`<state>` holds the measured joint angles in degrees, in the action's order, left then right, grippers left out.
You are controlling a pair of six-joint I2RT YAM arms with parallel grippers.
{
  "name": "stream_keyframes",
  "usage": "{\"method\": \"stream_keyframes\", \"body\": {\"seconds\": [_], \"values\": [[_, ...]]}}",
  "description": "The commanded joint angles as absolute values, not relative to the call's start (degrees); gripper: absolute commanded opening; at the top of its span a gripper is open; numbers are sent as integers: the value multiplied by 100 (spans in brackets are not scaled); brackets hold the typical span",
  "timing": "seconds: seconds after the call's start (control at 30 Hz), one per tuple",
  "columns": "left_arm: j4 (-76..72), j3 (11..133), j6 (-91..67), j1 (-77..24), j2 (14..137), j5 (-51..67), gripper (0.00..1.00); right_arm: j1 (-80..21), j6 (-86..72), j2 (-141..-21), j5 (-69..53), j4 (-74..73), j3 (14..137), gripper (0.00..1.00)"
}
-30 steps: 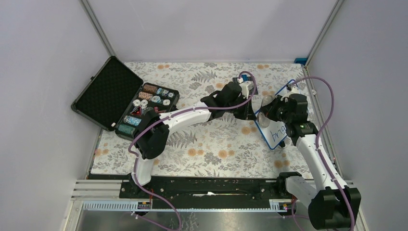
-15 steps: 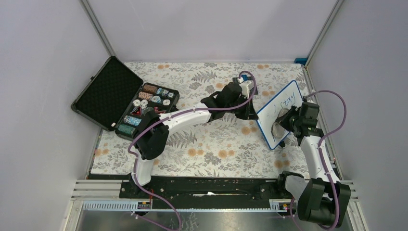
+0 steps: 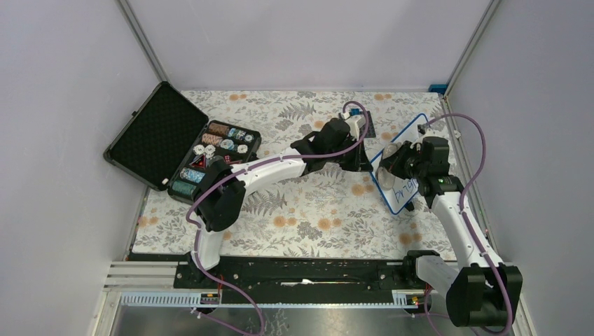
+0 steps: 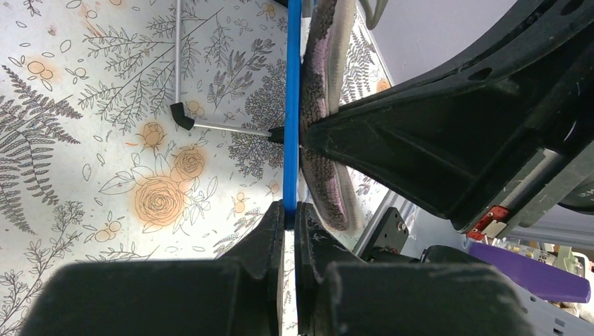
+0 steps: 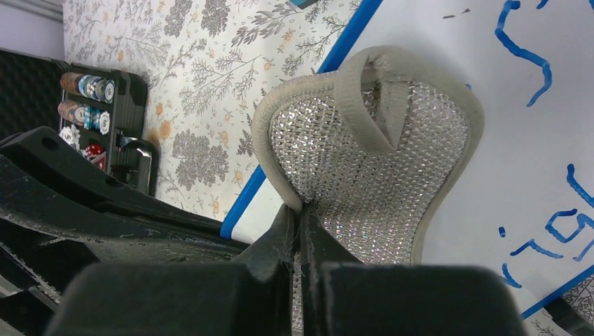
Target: Erase the whiteboard
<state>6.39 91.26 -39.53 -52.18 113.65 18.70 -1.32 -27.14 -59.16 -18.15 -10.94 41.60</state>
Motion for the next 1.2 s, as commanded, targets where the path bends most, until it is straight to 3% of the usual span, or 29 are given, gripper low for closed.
{"method": "stream_keyframes", "body": {"seconds": [0.0, 0.17, 0.37, 0.47, 0.67, 0.83, 1.17], "values": [[130, 9268, -3997, -5393, 11229, 2130, 0, 51, -2941, -6024, -1751, -933, 4006, 0], [127, 9188, -3986, -5388, 11165, 2134, 0, 1274, -2895, -6249, -2280, -1113, 3577, 0], [171, 9132, -3924, -5392, 11135, 2114, 0, 1308, -2772, -5876, -2962, -1221, 3474, 0], [137, 9063, -3938, -5392, 11130, 2063, 0, 1043, -2732, -5550, -3053, -1323, 3629, 0], [89, 9156, -4015, -5389, 11242, 2160, 0, -411, -2355, -5855, -3057, -1465, 4389, 0], [115, 9147, -4070, -5387, 11332, 2184, 0, -620, -2117, -6248, -3664, -1240, 4860, 0], [-295, 8748, -4114, -5381, 11129, 2272, 0, -626, -2905, -5606, -2625, -2078, 3504, 0]]}}
